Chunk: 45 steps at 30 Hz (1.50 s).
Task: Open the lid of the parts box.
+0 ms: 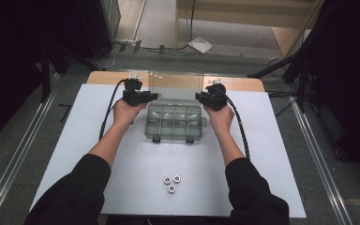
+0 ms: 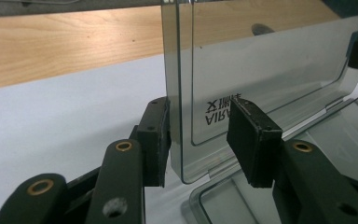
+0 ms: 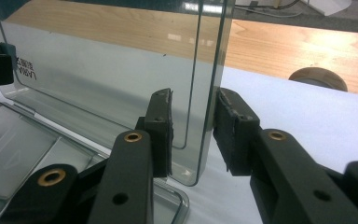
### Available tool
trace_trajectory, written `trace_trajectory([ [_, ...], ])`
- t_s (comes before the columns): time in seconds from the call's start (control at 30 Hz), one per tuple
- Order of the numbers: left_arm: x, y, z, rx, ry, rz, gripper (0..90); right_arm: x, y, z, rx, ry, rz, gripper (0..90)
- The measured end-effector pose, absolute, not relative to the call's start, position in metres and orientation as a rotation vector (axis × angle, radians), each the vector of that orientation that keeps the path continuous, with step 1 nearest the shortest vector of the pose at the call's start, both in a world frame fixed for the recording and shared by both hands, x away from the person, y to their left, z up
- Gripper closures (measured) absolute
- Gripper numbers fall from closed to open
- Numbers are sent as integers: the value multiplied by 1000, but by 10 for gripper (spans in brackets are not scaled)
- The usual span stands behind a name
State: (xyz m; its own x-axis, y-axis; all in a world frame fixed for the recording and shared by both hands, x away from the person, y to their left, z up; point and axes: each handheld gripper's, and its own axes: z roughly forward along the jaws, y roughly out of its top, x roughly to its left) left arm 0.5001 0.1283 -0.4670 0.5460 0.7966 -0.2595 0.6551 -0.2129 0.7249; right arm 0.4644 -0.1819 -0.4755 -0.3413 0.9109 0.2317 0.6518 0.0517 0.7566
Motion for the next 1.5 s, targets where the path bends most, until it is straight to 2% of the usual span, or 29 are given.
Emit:
trace_trajectory([
  [0.27,500,126,-474,1964,1185,224,586,466,-182,-483,1629,2021,1174,679],
  [0.47,500,125,-475,1974,1198,229,585,468,-179,-487,1641,2009,1183,624],
  [0.77,500,124,-479,1979,1216,235,582,471,-175,-492,1681,1981,1202,592],
  [1.5,503,125,-487,1975,1263,181,543,475,-179,-503,1802,2021,1222,538],
])
